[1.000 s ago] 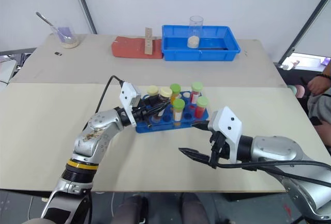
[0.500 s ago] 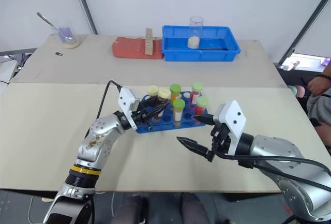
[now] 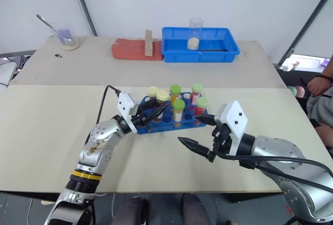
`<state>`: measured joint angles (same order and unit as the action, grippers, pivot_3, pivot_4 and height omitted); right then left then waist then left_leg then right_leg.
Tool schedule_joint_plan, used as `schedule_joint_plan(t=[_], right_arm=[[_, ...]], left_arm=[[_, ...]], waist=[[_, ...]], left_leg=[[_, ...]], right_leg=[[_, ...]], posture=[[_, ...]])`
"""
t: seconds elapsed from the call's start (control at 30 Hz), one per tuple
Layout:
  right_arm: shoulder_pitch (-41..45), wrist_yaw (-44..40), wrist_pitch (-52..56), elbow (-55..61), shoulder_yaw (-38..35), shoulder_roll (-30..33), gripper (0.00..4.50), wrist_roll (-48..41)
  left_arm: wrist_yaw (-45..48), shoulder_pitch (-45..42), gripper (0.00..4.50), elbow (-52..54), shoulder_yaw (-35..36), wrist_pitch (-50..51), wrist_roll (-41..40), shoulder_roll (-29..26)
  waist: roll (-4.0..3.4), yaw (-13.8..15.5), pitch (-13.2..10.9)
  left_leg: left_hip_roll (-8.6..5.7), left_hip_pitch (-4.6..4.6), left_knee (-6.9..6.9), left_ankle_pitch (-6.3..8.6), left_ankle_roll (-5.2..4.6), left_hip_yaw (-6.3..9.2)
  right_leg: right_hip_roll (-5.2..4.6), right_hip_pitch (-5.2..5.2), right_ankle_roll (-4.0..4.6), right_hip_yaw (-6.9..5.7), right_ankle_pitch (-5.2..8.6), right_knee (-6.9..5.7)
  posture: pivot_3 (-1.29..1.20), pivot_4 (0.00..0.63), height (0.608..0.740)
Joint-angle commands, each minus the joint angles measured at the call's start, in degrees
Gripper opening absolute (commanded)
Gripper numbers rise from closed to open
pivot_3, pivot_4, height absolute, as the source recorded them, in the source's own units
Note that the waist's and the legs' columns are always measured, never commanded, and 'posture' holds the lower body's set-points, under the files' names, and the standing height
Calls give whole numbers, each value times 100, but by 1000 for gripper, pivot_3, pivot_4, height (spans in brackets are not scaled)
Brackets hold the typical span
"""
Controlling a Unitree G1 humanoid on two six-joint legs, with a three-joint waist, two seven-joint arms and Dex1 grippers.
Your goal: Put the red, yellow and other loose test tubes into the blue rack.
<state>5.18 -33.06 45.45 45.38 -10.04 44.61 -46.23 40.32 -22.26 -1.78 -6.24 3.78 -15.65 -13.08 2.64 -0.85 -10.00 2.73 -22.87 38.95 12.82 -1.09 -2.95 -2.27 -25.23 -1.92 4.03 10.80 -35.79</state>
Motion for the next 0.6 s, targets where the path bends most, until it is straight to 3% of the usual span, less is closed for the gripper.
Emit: schedule_joint_plan(t=[0.03, 0.13, 0.2, 0.6], right_arm=[[-20, 8, -131, 115, -74, 6, 4375, 10], [-34, 6, -129, 120, -68, 7, 4375, 11], [-42, 7, -127, 122, -62, 8, 4375, 12], [-98, -64, -145, 95, -42, 43, 4375, 44]], left_arm=[[-68, 74, 2382, -47, 42, -40, 98, -55], [-55, 115, 3865, -2, 39, -29, 75, -72], [-57, 140, 4390, 19, 49, -22, 67, -80], [167, 314, 4390, 378, 150, 247, -55, -474]], waist=[[0, -2, 0], [0, 3, 0], [0, 4, 0], [0, 5, 0]], left_leg=[[0, 0, 0, 0, 0, 0], [0, -2, -1, 0, 0, 0], [0, -6, -1, 0, 0, 0], [0, -7, -4, 1, 0, 0]], right_leg=[[0, 0, 0, 0, 0, 0], [0, -2, 0, -1, 0, 0], [-1, -4, -1, -1, 0, 4], [-4, -4, 2, -2, 2, 10]], posture=[[0, 150, 740], [0, 150, 740], [0, 150, 740], [0, 150, 740]])
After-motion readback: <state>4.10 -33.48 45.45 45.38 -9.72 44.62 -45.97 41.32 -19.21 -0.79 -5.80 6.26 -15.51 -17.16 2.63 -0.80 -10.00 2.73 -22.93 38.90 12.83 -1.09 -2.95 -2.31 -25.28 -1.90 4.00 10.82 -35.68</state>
